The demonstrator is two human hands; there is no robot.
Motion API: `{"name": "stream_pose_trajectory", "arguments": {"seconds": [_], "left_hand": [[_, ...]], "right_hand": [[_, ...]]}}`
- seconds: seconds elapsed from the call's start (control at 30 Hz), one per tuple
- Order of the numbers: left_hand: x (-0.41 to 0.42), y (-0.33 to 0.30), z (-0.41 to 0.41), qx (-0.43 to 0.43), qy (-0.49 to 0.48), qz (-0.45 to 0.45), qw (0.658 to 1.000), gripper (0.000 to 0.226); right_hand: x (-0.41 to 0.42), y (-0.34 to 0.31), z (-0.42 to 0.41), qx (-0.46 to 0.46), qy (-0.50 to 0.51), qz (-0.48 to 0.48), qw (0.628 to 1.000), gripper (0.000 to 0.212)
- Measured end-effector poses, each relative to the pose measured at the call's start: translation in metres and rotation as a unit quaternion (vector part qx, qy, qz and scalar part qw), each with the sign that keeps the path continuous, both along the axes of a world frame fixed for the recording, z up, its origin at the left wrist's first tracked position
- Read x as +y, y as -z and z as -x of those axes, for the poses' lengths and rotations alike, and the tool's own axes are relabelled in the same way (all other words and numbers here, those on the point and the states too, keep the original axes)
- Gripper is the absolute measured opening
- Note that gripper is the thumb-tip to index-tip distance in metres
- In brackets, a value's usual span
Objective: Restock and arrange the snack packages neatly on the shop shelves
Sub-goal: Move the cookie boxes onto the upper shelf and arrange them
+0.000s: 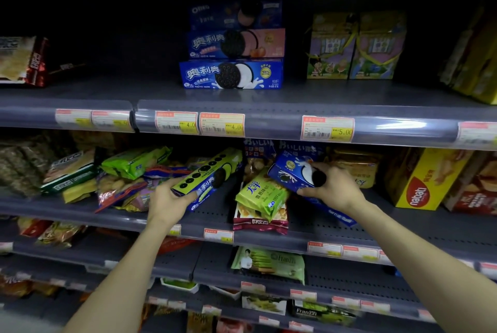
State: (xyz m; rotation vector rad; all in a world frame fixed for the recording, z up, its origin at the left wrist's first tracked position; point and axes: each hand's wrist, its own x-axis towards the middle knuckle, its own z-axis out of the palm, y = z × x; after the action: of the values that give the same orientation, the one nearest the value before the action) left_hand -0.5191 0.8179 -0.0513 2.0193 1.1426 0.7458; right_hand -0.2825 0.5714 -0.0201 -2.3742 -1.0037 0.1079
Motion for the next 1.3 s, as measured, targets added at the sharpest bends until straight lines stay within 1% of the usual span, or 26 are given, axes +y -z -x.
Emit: {"name": "stream_pose_trajectory", "arguments": {"seconds": [0.03, 0.1, 0.13, 0.27, 0.43, 0.6, 0.73, 0.83, 1.0, 1.17, 1.3], "left_hand": [[0.000, -0.004, 0.005, -0.021, 0.005, 0.015, 1.000, 0.054], [0.006, -0.008, 0.017, -0.067, 0.026, 0.048, 0.996, 0.063], [0.010, -0.009, 0.023, -0.071, 0.036, 0.060, 0.995, 0.064], [0.015, -0.019, 0.038, -0.077, 0.087, 0.093, 0.989, 0.054], [0.007, -0.039, 0.045, -0.096, 0.125, 0.131, 0.979, 0.046], [-0.005, -0.061, 0.054, -0.092, 0.145, 0.153, 0.973, 0.040], [-0.012, -0.074, 0.065, -0.082, 0.148, 0.148, 0.974, 0.042], [-0.016, -0.083, 0.072, -0.072, 0.153, 0.143, 0.975, 0.044], [-0.022, -0.090, 0.089, -0.068, 0.163, 0.149, 0.973, 0.044], [-0.029, -0.101, 0.107, -0.086, 0.187, 0.194, 0.959, 0.044], [-0.026, -0.113, 0.116, -0.084, 0.196, 0.193, 0.958, 0.041]], "right_hand": [[0.001, -0.001, 0.001, 0.000, -0.002, -0.002, 1.000, 0.079], [0.003, -0.005, 0.005, 0.002, -0.004, -0.013, 1.000, 0.079], [0.003, -0.006, 0.006, 0.003, -0.005, -0.020, 1.000, 0.078], [0.006, -0.014, 0.015, 0.005, -0.027, -0.039, 0.999, 0.071], [0.002, -0.028, 0.024, -0.012, -0.057, -0.040, 0.997, 0.070], [-0.009, -0.041, 0.024, -0.009, -0.085, -0.045, 0.995, 0.070], [-0.022, -0.050, 0.022, -0.023, -0.097, -0.035, 0.994, 0.070], [-0.033, -0.056, 0.023, -0.028, -0.104, -0.024, 0.994, 0.074], [-0.052, -0.069, 0.028, -0.010, -0.135, -0.012, 0.991, 0.074], [-0.066, -0.085, 0.039, 0.015, -0.178, 0.027, 0.983, 0.060], [-0.076, -0.106, 0.049, 0.022, -0.201, 0.046, 0.978, 0.054]]}}
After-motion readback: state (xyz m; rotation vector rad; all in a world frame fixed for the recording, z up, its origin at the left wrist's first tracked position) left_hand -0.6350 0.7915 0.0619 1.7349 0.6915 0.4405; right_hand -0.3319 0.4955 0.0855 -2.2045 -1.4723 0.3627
